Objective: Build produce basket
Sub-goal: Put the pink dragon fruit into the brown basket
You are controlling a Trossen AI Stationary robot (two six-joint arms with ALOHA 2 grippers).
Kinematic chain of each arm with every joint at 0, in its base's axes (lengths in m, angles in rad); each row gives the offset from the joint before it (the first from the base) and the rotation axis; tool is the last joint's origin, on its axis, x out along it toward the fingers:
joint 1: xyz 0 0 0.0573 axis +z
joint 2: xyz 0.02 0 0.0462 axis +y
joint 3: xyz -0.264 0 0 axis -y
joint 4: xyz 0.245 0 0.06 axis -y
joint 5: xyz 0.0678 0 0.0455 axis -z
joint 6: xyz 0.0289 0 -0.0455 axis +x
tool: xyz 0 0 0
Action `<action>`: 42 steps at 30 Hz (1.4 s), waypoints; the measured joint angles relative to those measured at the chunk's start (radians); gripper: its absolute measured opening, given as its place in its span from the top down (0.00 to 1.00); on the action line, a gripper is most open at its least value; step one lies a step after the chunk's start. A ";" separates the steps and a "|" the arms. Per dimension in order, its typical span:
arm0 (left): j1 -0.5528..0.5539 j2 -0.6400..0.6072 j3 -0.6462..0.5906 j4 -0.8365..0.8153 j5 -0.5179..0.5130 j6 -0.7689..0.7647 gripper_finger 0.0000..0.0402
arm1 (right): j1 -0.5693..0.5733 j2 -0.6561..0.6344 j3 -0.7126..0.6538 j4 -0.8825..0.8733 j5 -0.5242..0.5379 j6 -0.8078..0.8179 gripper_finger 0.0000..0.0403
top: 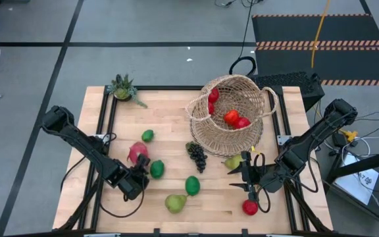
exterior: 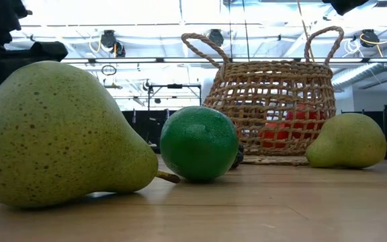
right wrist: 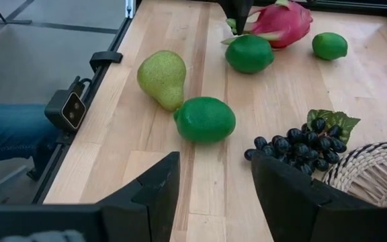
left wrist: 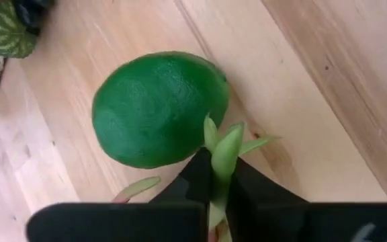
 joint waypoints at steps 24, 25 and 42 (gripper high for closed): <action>0.126 0.000 0.547 -0.169 -0.340 0.239 0.94 | -0.019 0.000 0.000 0.002 0.175 -0.055 0.56; 0.138 0.000 0.558 -0.147 -0.342 0.263 0.95 | -0.021 0.000 0.000 0.005 0.203 -0.065 0.56; 0.351 0.000 0.572 0.329 -0.167 0.329 0.94 | -0.124 0.000 0.000 0.177 0.310 -0.292 0.56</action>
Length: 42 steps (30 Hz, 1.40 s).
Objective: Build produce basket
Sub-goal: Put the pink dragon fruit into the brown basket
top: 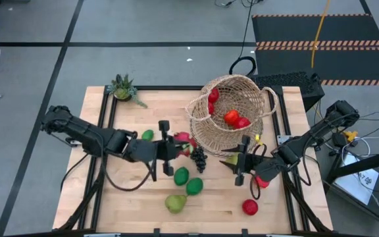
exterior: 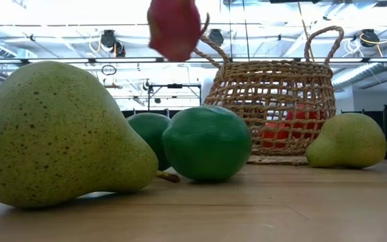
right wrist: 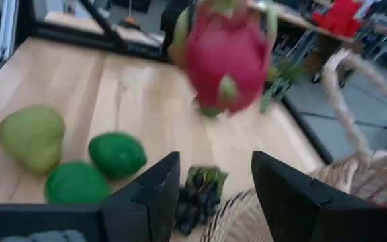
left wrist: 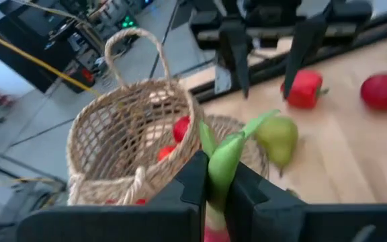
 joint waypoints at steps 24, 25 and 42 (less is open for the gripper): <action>0.094 0.000 -0.175 0.413 0.139 -0.015 0.90 | -0.206 0.162 -0.001 0.688 -0.216 -0.340 0.38; 0.094 0.000 -0.175 0.414 0.139 -0.013 0.90 | -0.216 0.182 -0.001 0.723 -0.216 -0.344 0.38; 0.087 0.000 -0.175 0.398 0.138 -0.020 0.90 | -0.301 0.314 -0.001 0.912 -0.267 -0.365 0.72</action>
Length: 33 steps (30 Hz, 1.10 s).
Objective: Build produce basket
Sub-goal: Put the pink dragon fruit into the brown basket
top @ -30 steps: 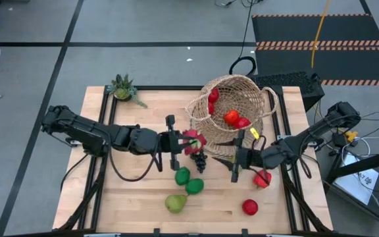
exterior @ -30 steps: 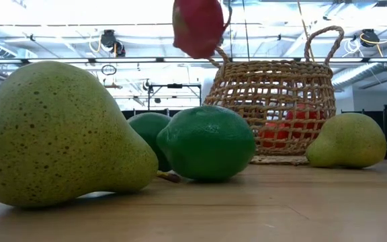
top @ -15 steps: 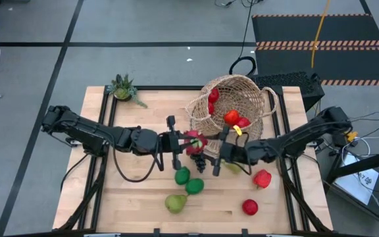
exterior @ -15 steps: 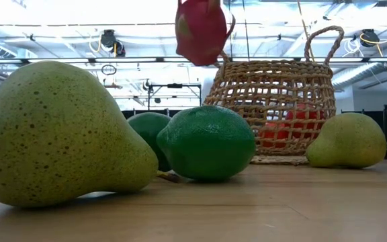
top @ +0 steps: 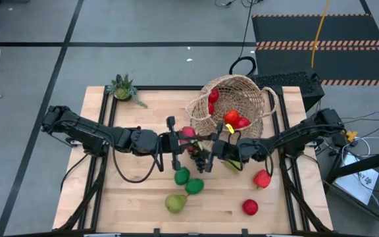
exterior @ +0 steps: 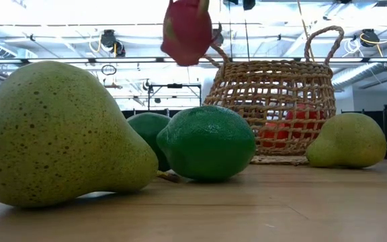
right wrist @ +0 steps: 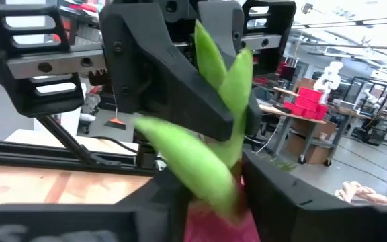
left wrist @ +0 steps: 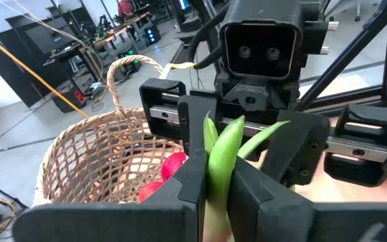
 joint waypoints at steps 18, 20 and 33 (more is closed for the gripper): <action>-0.068 -0.010 0.000 0.011 -0.123 -0.047 0.49 | -0.008 -0.023 0.000 0.000 0.000 -0.060 0.92; -0.083 -0.018 0.001 0.028 -0.204 -0.049 0.42 | -0.008 -0.034 0.001 -0.002 0.000 -0.060 0.92; -0.160 -0.086 0.001 -0.087 -0.394 -0.101 0.36 | -0.013 -0.232 0.066 -0.298 -0.024 -0.069 0.91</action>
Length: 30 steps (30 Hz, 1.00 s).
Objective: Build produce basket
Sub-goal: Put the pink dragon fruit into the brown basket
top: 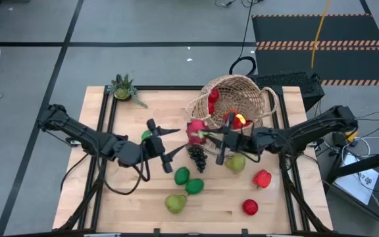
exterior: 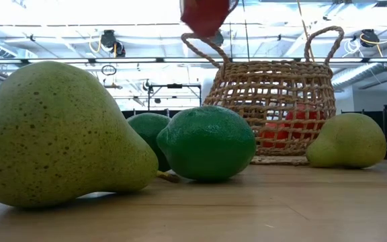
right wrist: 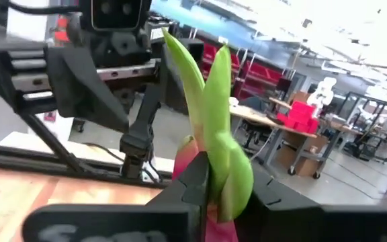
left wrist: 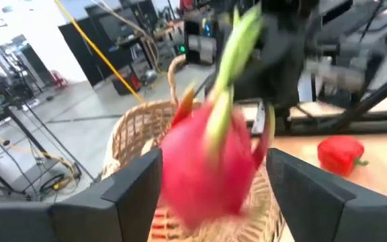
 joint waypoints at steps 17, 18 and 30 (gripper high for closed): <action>0.042 -0.001 0.000 -0.121 0.095 -0.093 0.55 | -0.220 -0.158 0.359 -0.766 -0.015 0.050 0.91; 0.042 -0.001 0.000 -0.126 0.109 -0.093 0.56 | -0.241 -0.162 0.366 -0.782 -0.031 0.051 0.91; 0.042 -0.001 0.000 -0.170 0.132 -0.111 0.59 | -0.456 -0.164 0.371 -0.956 -0.229 0.134 0.91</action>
